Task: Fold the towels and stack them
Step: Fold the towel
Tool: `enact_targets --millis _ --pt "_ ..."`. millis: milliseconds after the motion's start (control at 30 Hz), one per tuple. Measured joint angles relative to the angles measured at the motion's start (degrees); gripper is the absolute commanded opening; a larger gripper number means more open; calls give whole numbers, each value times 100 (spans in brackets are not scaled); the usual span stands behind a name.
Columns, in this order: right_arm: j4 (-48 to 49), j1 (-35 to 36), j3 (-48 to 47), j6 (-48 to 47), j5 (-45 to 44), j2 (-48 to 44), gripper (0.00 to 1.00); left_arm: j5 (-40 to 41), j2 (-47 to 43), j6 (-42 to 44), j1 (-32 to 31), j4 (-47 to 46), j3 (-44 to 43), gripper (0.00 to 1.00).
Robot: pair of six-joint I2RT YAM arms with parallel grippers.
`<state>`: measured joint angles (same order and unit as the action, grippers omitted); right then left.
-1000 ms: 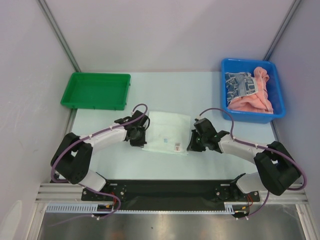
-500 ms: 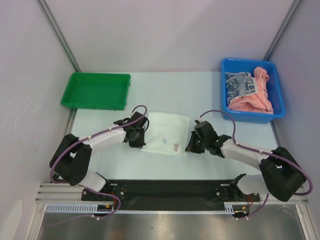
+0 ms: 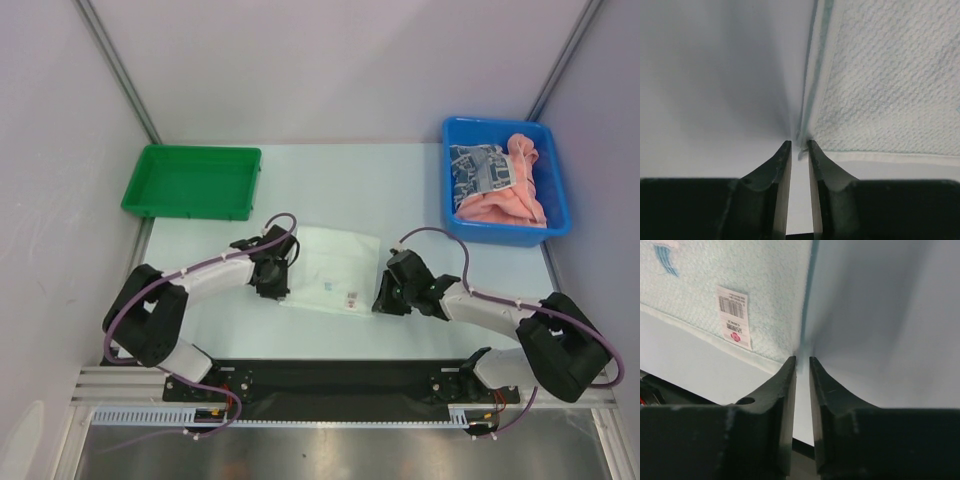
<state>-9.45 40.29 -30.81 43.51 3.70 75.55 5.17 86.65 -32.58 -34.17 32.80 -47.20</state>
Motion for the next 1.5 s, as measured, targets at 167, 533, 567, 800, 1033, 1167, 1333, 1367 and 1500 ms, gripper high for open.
enact_targets --millis 167,533,567,800,1033,1167,1333,1367,1500 --pt "-702 -22 -385 -221 -192 -201 27 341 37 136 7 492 -529 39" --pt "-511 -1373 -2190 -1768 680 896 13 -131 1338 1228 332 326 -3145 36" --pt "-428 -1436 -2319 -1902 780 1145 12 -205 1569 1327 363 243 -3296 35" --pt "-238 -1744 -3056 -2704 1178 2603 15 -833 2782 1626 767 79 -3698 34" --pt "-284 -1919 -3523 -3348 1078 3268 20 -1054 3392 1768 1088 168 -4238 35" --pt "-376 -1937 -3683 -3672 1051 3311 25 -1036 3471 1928 1088 229 -4531 41" --pt "-929 -2107 -4170 -4133 1252 3320 32 -1036 3471 2354 1095 437 -4983 50" --pt "-1014 -2162 -4280 -4242 1342 3320 33 -1051 3471 2450 1102 452 -5073 50" --pt "-1248 -2371 -4551 -4597 1742 3322 37 -1274 3477 2885 1128 470 -5278 52"
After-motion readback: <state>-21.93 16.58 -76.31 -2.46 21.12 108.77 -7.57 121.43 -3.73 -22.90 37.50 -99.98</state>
